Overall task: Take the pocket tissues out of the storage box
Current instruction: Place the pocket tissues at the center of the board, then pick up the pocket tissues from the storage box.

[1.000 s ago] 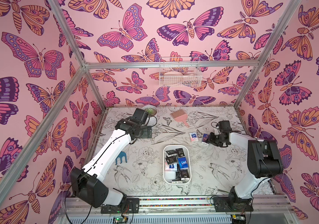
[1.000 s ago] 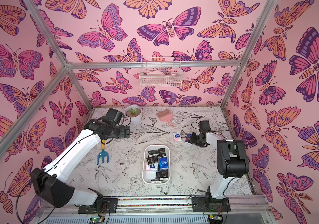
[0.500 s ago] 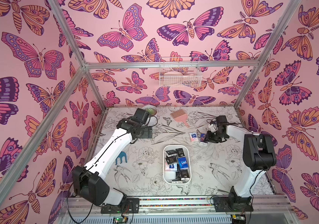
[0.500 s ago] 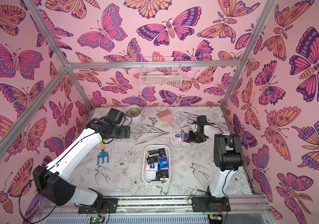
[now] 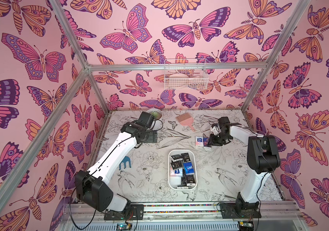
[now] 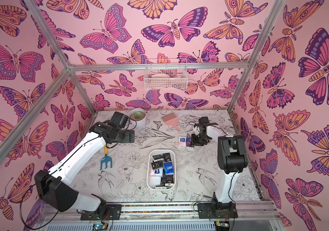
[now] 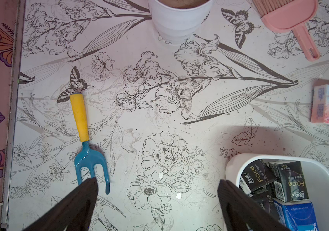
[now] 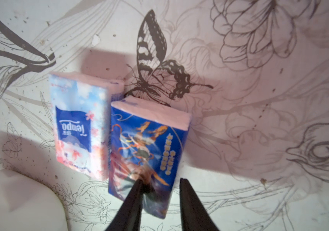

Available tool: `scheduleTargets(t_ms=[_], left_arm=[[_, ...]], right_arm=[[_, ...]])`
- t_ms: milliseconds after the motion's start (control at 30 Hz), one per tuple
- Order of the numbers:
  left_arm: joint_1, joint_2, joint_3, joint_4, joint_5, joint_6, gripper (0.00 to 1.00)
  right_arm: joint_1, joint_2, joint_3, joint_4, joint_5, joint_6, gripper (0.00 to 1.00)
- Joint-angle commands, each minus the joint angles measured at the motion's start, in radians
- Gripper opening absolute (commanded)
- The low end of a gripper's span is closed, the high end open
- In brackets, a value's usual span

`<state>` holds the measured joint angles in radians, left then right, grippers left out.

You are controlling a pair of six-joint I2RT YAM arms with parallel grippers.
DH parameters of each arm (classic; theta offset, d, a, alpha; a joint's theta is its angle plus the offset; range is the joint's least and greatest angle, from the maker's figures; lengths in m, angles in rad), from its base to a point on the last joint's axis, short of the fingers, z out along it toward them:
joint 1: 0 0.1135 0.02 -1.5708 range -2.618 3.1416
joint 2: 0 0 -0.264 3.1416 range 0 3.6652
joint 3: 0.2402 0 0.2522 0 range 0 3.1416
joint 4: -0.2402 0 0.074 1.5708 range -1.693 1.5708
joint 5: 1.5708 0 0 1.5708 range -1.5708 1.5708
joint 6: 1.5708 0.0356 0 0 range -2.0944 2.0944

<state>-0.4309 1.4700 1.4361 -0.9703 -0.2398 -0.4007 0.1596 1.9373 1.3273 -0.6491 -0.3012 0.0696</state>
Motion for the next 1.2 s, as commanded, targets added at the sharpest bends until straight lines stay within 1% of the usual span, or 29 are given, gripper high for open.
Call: scheduleTargets(t_ms=[0, 200, 367, 467, 567, 667, 733, 767, 833, 900, 967, 1067, 1167], left_arm=[[-0.004, -0.017, 0.009, -0.021, -0.016, 0.014, 1.0], [-0.004, -0.026, -0.001, -0.021, -0.012, 0.012, 1.0], [-0.005, -0.032, -0.007, -0.022, -0.016, 0.013, 1.0], [-0.004, -0.029, -0.006, -0.021, -0.018, 0.014, 1.0], [-0.004, -0.026, -0.004, -0.021, -0.021, 0.013, 1.0], [-0.004, -0.018, -0.003, -0.022, -0.021, 0.013, 1.0], [-0.003, -0.015, -0.002, -0.022, -0.024, 0.008, 1.0], [-0.004, -0.011, 0.0, -0.02, -0.024, 0.005, 1.0], [-0.003, 0.001, 0.001, -0.02, -0.02, 0.001, 1.0], [-0.003, 0.01, 0.003, -0.02, -0.016, -0.005, 1.0], [-0.003, 0.017, 0.002, -0.02, -0.013, -0.009, 1.0], [-0.003, 0.018, 0.0, -0.019, -0.022, -0.012, 1.0], [-0.003, 0.014, 0.002, -0.018, -0.03, -0.015, 1.0]], right_arm=[[0.004, 0.028, 0.036, -0.028, -0.011, -0.017, 0.35], [0.003, 0.021, 0.044, -0.022, -0.026, -0.01, 0.35], [0.004, -0.036, 0.035, -0.003, -0.035, 0.01, 0.37], [0.004, -0.105, 0.013, 0.013, -0.036, 0.033, 0.4], [0.01, -0.2, -0.046, 0.046, -0.033, 0.065, 0.42], [0.051, -0.295, -0.113, 0.062, -0.043, 0.086, 0.46], [0.112, -0.356, -0.159, 0.069, -0.016, 0.101, 0.49], [0.16, -0.397, -0.179, 0.072, 0.004, 0.111, 0.5], [0.27, -0.441, -0.21, 0.073, 0.063, 0.134, 0.52], [0.409, -0.473, -0.226, 0.058, 0.168, 0.165, 0.54], [0.534, -0.49, -0.237, 0.046, 0.279, 0.211, 0.58], [0.689, -0.495, -0.25, 0.044, 0.385, 0.3, 0.61], [0.8, -0.473, -0.242, 0.013, 0.512, 0.371, 0.66]])
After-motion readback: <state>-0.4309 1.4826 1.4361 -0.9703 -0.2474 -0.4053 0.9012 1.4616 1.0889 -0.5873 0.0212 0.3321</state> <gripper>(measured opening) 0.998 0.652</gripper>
